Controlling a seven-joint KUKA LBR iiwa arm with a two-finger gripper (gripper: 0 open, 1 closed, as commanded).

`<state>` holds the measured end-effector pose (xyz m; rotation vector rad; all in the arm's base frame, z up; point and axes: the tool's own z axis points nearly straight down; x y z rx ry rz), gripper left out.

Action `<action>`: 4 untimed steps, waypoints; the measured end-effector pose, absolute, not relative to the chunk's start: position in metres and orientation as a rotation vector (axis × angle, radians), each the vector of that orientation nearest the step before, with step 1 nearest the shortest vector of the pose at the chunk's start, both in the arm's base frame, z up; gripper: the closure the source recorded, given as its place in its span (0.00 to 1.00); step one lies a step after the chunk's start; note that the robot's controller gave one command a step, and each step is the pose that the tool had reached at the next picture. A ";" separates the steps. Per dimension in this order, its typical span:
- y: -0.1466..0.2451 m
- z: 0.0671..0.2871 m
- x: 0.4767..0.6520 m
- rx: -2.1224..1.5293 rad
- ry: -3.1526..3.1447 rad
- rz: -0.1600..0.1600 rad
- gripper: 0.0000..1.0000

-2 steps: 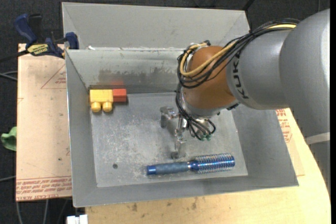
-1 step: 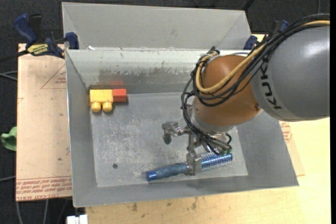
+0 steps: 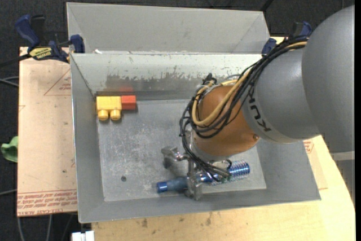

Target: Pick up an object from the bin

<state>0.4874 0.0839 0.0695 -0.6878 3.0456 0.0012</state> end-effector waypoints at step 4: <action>0.055 0.152 0.489 -0.695 3.071 0.004 1.00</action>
Offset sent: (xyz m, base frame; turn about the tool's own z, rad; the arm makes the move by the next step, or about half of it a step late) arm 0.0000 0.0000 0.0000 0.0000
